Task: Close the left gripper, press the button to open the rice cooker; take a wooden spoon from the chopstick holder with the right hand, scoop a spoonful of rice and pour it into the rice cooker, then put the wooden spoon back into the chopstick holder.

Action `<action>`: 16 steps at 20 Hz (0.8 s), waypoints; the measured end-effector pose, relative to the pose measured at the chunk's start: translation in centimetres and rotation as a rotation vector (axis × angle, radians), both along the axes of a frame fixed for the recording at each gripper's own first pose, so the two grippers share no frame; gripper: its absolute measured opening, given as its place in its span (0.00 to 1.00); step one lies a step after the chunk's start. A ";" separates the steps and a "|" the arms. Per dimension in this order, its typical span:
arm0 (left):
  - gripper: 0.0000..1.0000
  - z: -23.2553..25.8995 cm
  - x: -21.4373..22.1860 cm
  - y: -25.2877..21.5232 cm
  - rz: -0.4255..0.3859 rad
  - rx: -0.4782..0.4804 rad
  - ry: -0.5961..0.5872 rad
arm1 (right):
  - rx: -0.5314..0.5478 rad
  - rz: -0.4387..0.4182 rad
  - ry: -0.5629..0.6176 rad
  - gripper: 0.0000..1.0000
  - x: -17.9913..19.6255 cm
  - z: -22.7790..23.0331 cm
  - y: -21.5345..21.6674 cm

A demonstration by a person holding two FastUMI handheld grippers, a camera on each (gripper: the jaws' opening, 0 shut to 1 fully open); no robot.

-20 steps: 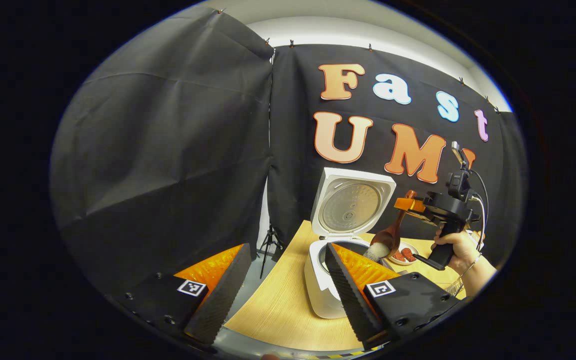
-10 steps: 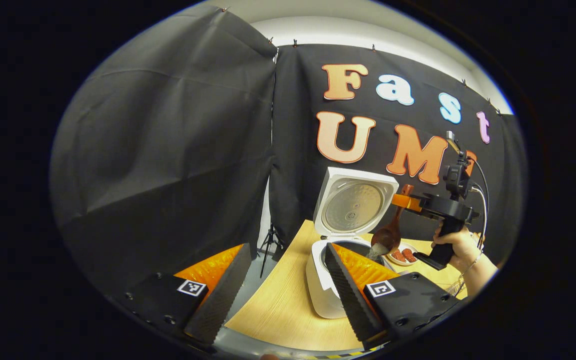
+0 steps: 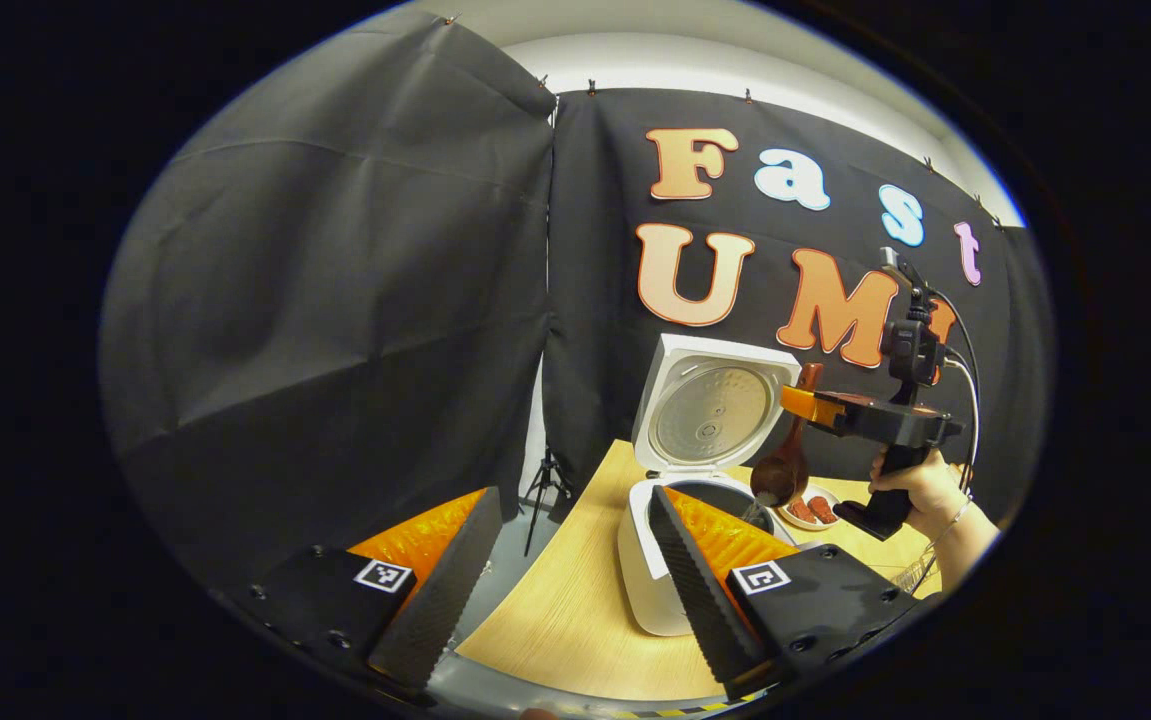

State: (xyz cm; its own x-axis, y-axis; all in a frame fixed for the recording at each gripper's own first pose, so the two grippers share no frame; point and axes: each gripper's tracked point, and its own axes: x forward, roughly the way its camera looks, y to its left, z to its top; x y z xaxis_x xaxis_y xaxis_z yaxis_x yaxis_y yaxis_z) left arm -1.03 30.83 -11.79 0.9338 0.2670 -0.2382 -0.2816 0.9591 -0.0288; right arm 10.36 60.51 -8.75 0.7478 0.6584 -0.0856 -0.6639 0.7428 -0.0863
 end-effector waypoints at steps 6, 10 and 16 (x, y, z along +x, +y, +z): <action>1.00 0.1 0.1 -0.7 -0.005 -0.011 0.000 | -0.136 0.060 -0.129 0.04 -1.1 -0.7 0.6; 0.98 0.2 -0.3 -1.3 -0.011 -0.016 0.001 | -0.099 0.084 -0.074 0.05 -1.7 -1.3 0.3; 0.98 0.3 -0.4 -2.4 -0.024 -0.024 0.001 | 0.173 -0.002 0.214 0.04 1.2 -1.0 -3.5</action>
